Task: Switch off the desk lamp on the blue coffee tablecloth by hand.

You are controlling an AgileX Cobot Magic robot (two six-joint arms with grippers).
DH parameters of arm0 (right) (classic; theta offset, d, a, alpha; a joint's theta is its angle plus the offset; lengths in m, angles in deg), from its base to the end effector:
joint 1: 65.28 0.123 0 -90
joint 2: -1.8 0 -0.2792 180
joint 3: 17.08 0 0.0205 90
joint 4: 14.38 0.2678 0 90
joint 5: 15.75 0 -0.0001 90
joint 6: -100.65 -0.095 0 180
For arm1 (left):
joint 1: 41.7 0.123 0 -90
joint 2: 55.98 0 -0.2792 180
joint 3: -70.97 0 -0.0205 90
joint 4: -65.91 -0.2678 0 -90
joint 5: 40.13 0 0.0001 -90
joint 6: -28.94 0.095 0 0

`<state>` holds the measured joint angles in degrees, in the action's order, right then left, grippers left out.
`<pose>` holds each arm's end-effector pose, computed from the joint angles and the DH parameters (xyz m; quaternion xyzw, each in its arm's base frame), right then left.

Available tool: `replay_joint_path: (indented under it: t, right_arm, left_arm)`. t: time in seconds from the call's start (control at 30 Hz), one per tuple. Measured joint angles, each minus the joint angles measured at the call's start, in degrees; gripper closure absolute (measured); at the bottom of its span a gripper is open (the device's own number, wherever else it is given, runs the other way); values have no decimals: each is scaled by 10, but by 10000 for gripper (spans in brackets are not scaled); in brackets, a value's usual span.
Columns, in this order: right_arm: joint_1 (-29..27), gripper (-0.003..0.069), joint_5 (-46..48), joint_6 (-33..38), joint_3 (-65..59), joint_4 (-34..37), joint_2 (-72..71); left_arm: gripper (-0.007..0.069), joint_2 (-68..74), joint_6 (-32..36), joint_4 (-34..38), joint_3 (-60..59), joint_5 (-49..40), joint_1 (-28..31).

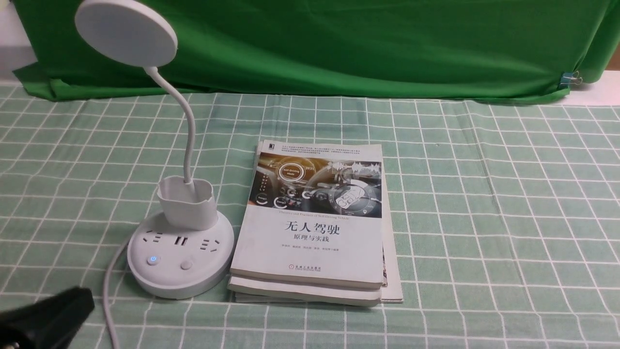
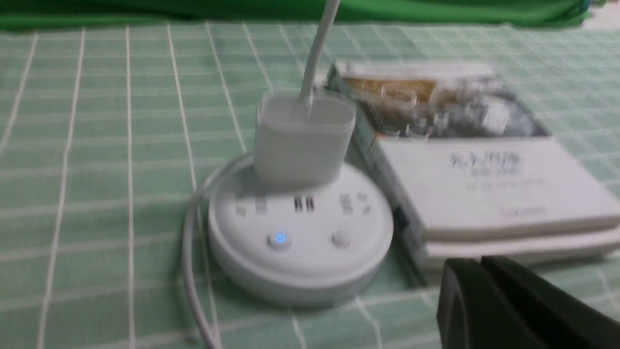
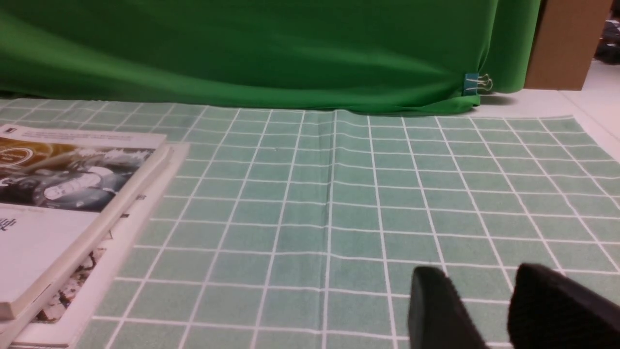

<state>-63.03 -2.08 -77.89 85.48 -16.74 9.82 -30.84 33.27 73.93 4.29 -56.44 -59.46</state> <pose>0.0826 0.0023 0.1884 -0.0367 0.7602 -0.0122 0.6485 0.0996 -0.0358 0.2242 0.1127 0.8009 -0.1234 0.5749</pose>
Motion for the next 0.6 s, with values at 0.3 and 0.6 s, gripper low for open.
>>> replay_joint_path:
  t: [0.3, 0.6]
  right_arm:
    - [0, 417, 0, 0, 0, 0, 0]
    - [0, 417, 0, 0, 0, 0, 0]
  left_arm:
    - [603, -1, 0, -7, -63, 0, 0]
    - [603, -22, 0, -45, -72, -12, 9]
